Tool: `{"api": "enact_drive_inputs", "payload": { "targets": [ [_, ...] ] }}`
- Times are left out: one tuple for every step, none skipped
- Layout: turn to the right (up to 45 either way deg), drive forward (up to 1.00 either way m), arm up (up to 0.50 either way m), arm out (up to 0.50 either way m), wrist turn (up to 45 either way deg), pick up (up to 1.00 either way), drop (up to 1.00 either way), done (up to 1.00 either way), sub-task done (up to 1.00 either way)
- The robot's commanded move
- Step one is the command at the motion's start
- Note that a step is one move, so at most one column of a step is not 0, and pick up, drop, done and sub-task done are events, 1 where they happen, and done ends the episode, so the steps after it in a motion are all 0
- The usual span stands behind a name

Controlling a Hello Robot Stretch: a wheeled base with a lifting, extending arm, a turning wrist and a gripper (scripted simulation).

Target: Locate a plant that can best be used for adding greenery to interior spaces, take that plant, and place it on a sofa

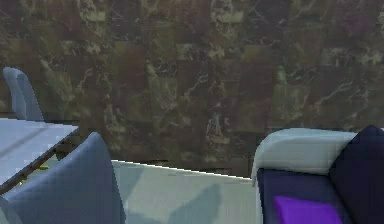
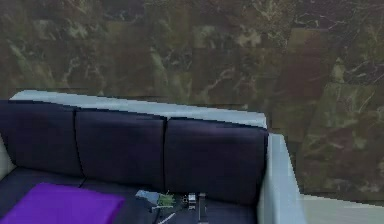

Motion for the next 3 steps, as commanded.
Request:
{"api": "enact_drive_inputs", "payload": {
  "targets": [
    [0.0, 0.00, 0.10, 0.00, 0.0, 0.00, 0.00, 0.00, 0.00],
    [0.0, 0.00, 0.00, -0.08, 0.0, 0.00, 0.00, 0.00, 0.00],
    [0.0, 0.00, 0.00, 0.00, 0.0, 0.00, 0.00, 1.00, 0.00]
  ]
}}
